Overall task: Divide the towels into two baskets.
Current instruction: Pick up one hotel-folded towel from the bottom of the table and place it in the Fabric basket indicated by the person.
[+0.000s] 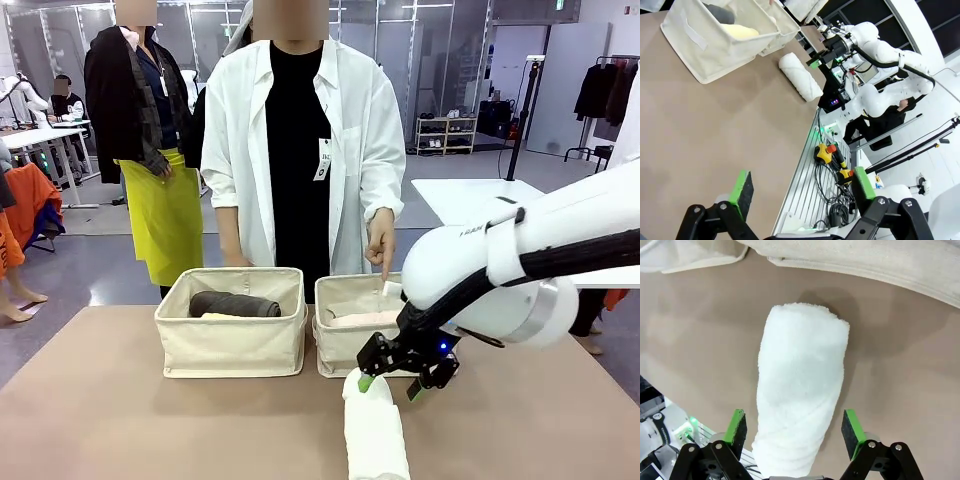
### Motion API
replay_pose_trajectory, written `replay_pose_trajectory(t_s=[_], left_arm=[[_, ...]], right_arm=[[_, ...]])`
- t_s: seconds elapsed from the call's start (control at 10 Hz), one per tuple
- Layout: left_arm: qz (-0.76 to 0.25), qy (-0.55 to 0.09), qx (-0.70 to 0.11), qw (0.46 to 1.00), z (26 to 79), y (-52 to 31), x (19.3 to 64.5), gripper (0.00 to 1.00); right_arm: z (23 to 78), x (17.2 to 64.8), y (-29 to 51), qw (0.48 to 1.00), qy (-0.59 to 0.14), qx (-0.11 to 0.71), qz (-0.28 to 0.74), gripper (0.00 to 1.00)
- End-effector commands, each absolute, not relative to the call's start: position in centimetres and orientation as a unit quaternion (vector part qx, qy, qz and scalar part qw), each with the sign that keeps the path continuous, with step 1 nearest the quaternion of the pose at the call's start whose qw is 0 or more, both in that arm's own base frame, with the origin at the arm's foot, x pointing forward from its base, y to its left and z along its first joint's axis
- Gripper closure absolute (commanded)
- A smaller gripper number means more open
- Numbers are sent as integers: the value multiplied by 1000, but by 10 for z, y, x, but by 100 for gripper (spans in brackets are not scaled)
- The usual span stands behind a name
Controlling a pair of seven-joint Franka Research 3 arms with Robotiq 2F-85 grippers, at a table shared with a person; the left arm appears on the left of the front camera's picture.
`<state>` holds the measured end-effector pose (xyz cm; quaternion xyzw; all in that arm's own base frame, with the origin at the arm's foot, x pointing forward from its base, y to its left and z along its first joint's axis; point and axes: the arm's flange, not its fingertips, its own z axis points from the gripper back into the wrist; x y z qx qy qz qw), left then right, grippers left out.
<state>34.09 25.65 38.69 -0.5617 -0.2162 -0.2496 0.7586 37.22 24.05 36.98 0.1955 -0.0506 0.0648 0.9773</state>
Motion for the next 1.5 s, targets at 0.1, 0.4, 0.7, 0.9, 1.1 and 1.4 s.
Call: replay_pose_trajectory(t_s=[0.1, 0.4, 0.7, 0.9, 1.1, 1.4], left_arm=[[-249, -221, -561, 758, 389, 256, 336, 0], [-249, -221, -561, 758, 389, 256, 336, 0], [-249, -221, -561, 758, 389, 256, 336, 0], [-249, -221, -561, 758, 389, 256, 336, 0], [-249, -221, -561, 758, 389, 256, 336, 0], [-249, -221, -561, 758, 389, 256, 336, 0]], right_arm=[[351, 376, 274, 985, -35, 166, 42, 4], [332, 369, 297, 989, -21, 136, 55, 4], [325, 375, 301, 992, -31, 98, 67, 4], [324, 375, 295, 990, -19, 83, 108, 64], [327, 377, 292, 990, -17, 89, 104, 66], [330, 378, 286, 990, -20, 104, 92, 100]])
